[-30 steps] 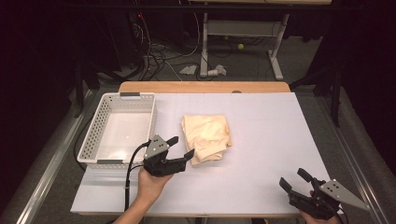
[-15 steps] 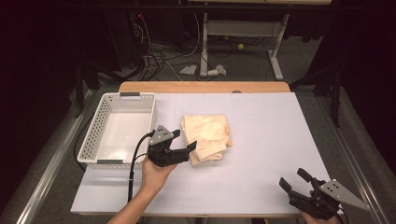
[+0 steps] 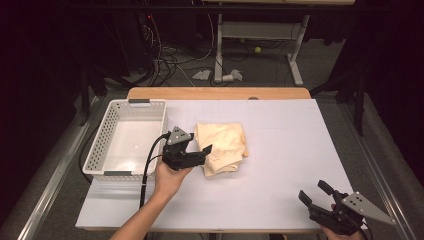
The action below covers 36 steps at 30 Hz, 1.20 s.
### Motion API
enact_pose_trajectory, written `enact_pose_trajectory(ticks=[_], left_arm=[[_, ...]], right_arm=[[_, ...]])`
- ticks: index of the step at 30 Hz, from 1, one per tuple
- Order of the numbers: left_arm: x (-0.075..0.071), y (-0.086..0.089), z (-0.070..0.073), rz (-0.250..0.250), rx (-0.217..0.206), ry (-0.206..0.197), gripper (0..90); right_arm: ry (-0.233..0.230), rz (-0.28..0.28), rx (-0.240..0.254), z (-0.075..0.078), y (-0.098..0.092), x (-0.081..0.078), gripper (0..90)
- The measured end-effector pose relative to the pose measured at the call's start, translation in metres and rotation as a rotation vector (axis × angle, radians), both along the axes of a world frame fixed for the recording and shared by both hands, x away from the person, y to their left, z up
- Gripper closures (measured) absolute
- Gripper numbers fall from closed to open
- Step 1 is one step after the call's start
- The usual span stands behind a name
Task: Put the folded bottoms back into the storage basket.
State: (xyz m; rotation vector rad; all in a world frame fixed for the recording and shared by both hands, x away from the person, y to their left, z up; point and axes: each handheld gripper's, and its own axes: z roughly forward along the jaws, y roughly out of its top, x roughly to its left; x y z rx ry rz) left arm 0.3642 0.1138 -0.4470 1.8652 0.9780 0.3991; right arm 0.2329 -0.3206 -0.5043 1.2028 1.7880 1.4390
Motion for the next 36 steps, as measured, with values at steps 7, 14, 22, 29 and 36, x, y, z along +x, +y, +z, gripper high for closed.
enact_pose_trajectory(ticks=[7,14,22,29,36], left_arm=[[0.011,-0.004,0.001,0.005,0.024,0.033,22.9],[0.021,-0.007,0.0,0.024,0.038,0.062,22.9],[0.031,-0.013,0.0,0.025,0.07,0.106,22.9],[0.046,-0.016,-0.005,0.044,0.092,0.185,18.1],[0.057,-0.017,-0.01,0.061,0.112,0.238,17.7]], right_arm=[[0.0,0.001,0.001,0.0,0.0,0.0,21.9],[0.0,0.002,0.003,0.0,0.0,0.0,21.9],[0.001,0.003,0.002,0.0,0.0,0.001,21.9],[0.003,0.008,-0.001,0.0,0.0,0.001,21.8],[0.002,0.012,-0.004,0.0,0.001,0.001,21.9]])
